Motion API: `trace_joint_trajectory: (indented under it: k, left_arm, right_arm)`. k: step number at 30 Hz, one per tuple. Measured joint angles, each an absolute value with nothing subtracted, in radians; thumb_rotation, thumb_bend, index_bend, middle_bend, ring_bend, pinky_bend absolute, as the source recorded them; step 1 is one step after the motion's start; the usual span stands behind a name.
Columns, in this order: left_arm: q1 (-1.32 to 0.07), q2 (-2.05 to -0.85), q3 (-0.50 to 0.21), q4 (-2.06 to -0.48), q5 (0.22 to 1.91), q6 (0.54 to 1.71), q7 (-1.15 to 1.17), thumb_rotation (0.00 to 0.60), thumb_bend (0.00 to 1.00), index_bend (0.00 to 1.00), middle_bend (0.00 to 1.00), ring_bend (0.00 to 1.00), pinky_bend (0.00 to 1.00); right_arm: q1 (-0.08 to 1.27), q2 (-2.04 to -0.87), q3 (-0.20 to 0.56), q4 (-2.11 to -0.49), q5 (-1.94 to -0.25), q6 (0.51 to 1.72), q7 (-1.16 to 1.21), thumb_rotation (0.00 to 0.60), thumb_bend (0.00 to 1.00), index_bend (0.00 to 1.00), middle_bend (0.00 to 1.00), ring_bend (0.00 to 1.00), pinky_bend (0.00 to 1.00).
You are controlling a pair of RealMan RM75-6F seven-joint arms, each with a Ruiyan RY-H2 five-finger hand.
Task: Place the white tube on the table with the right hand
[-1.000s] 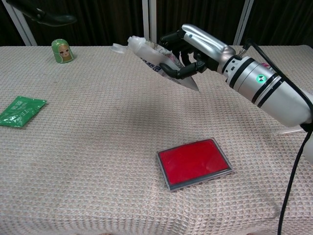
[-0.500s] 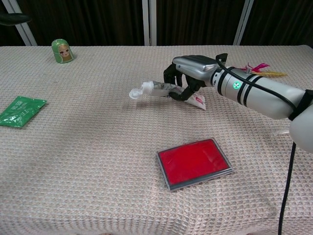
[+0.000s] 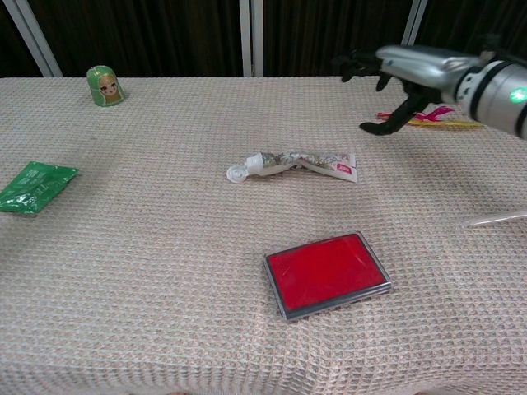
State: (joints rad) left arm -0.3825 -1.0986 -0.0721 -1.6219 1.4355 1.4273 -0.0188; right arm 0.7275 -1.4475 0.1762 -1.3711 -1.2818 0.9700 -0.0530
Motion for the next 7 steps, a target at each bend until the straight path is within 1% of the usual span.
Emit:
trace_joint_trajectory:
  k: [5, 6, 7]
  left_arm:
    - [-0.290, -1.090, -0.046, -1.596, 1.403, 1.483, -0.053, 0.600, 0.22, 0.33, 0.17, 0.12, 0.15]
    - [-0.274, -1.092, -0.042, -1.590, 1.401, 1.496, -0.055, 0.600, 0.22, 0.33, 0.17, 0.12, 0.16]
    - [-0.253, -1.094, -0.034, -1.582, 1.400, 1.514, -0.055, 0.600, 0.22, 0.33, 0.17, 0.12, 0.16]
  right_arm:
    - [0.535, -1.219, 0.130, -1.551, -1.311, 1.199, -0.059, 0.600, 0.30, 0.04, 0.23, 0.11, 0.26]
    - [0.486, -1.178, 0.114, -1.580, -1.325, 1.254, -0.052, 0.600, 0.30, 0.04, 0.23, 0.11, 0.26]
    - [0.461, -1.160, 0.106, -1.592, -1.333, 1.280, -0.048, 0.600, 0.30, 0.04, 0.23, 0.11, 0.26]
